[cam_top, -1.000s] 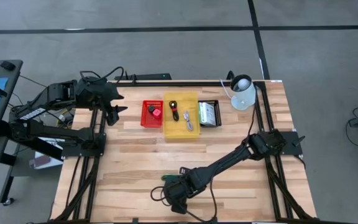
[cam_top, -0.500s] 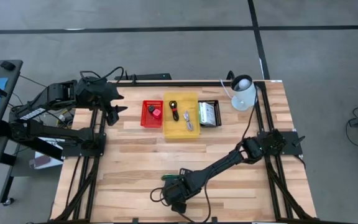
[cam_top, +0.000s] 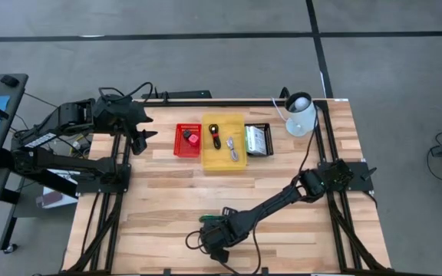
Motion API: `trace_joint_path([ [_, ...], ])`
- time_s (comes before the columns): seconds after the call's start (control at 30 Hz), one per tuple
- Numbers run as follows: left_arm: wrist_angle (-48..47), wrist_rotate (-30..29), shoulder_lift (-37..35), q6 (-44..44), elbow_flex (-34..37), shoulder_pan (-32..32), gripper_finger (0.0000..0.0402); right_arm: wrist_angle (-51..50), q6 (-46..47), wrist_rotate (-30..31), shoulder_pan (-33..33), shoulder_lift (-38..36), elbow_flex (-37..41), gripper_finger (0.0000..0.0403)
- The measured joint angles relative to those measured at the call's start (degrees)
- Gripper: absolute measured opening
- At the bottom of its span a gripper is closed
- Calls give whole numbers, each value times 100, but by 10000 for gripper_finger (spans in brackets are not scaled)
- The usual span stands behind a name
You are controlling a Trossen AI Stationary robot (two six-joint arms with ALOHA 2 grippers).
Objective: Pick and place items into bin
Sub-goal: Put the top black USB cable into the yellow bin
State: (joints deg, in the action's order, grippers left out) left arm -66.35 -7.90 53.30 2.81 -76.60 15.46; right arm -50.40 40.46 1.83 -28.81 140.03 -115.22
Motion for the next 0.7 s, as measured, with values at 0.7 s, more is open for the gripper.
trace_joint_path([
  [0.7, 0, 0, 0, 0, 0, 0, 220, -1185, -496, 670, 20, 62, -1235, 58],
])
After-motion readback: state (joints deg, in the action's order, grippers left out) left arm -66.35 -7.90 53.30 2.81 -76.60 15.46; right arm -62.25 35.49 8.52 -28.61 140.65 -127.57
